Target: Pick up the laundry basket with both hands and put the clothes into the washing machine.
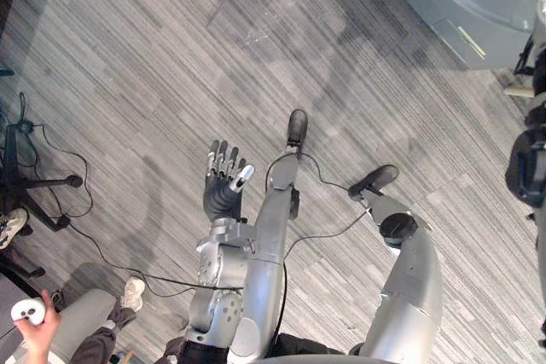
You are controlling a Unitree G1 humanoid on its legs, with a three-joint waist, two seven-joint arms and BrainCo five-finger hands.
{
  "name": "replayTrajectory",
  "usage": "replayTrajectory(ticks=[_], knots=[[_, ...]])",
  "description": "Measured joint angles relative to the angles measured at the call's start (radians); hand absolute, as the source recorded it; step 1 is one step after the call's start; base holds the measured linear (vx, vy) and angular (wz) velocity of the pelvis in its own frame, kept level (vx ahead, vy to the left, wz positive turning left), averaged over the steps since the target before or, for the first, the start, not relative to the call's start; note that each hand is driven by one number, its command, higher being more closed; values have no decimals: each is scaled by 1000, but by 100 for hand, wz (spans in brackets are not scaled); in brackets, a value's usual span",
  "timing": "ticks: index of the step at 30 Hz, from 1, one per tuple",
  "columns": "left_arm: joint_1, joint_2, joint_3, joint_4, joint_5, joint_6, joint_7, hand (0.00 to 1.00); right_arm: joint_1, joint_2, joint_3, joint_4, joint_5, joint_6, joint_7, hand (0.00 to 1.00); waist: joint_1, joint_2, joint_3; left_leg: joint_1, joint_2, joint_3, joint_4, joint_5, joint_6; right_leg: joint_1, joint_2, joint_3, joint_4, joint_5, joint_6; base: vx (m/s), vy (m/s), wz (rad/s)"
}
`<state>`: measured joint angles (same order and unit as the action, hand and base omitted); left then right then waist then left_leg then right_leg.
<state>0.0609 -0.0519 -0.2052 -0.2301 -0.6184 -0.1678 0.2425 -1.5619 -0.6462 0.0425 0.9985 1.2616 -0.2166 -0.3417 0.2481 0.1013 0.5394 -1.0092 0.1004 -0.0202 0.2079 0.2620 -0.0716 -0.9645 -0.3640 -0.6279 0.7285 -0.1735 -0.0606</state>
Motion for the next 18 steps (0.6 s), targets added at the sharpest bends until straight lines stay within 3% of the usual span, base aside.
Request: replayTrajectory(ticks=[3,8,18], knots=[[-9,0,-5,24,0,-4,0,0,50,21,-35,44,-5,15,14,0,14,-8,-4,19,5,3,-39,13,-10,1,8,1,-8,-1,1,15,-98,-2],[-29,-5,-21,65,-3,-5,0,0,97,27,-43,50,-17,46,16,0,13,-8,-4,34,6,4,-71,32,-7,4,12,-1,-15,1,-2,27,-86,0],[-82,-4,-29,126,-12,-5,0,0,163,26,-58,51,-37,51,21,0,14,-8,-5,69,12,3,-72,29,-9,46,24,-4,-34,-1,0,16,-68,0]])
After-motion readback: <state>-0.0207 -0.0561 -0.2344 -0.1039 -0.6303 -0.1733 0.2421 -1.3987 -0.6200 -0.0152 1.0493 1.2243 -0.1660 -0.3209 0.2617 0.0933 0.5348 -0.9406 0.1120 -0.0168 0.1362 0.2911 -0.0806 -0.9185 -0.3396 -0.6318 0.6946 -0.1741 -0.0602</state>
